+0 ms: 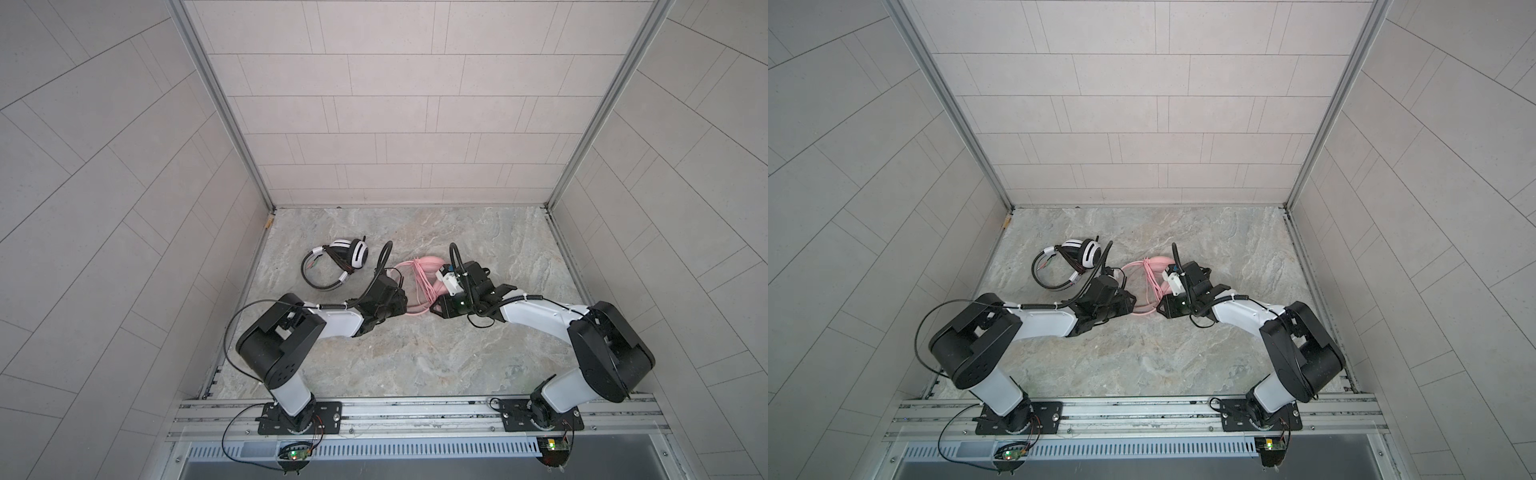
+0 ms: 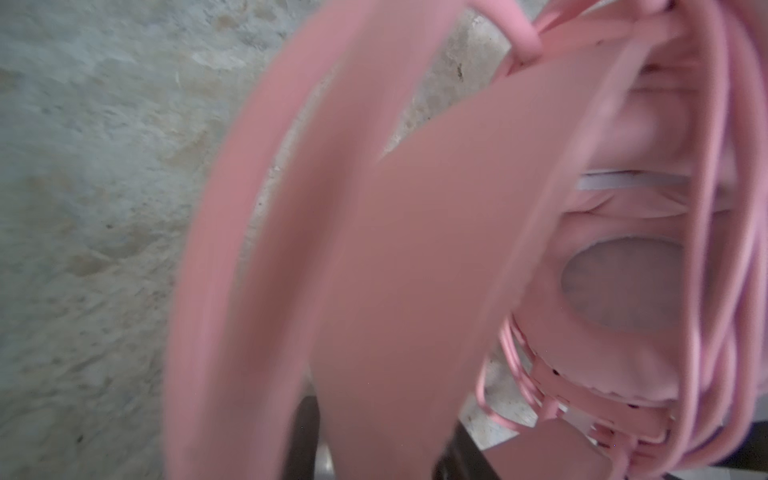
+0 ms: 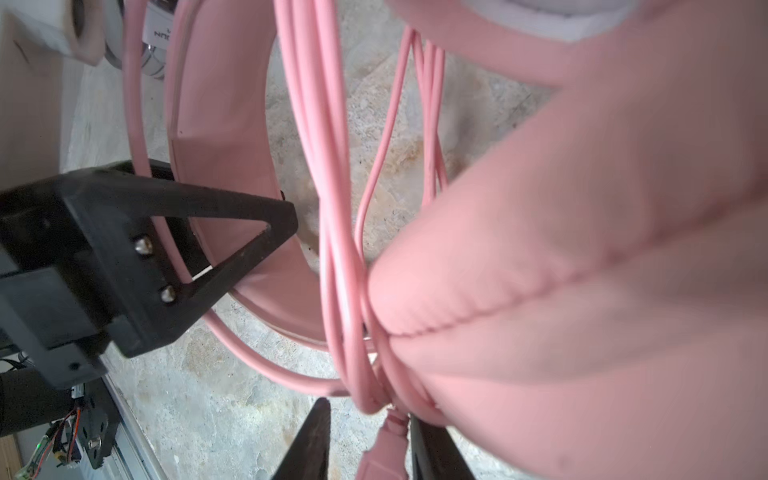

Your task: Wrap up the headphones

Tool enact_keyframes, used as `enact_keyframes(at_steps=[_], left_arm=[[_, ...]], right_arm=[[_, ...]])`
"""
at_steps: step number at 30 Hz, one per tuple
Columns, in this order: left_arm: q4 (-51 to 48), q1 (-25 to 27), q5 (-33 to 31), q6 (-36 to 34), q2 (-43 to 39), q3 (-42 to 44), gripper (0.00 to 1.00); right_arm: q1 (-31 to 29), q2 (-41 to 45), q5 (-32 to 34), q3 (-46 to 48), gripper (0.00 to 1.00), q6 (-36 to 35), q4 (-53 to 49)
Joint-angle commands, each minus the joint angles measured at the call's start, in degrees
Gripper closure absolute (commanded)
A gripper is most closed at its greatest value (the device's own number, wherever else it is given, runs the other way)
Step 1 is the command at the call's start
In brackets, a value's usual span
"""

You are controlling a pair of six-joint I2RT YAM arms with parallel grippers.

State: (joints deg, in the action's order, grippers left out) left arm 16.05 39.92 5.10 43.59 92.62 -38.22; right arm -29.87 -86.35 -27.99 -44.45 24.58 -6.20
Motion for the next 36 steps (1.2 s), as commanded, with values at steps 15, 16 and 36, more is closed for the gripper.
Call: enact_keyframes(at_steps=[15, 16, 36], left_arm=[[-25.15, 2.11, -16.30, -12.07, -33.37, 4.69, 0.12], [-26.28, 2.09, -17.32, -12.30, -34.89, 4.97, 0.10], [-16.27, -19.00, -32.63, -33.30, -59.37, 18.20, 0.00]], right_arm=[[7.53, 12.09, 1.97, 1.21, 0.39, -4.50, -4.92], [8.28, 12.85, 2.78, 1.53, 0.38, -4.55, -5.22], [19.78, 30.92, 60.75, 16.18, 0.21, -15.23, 10.65]])
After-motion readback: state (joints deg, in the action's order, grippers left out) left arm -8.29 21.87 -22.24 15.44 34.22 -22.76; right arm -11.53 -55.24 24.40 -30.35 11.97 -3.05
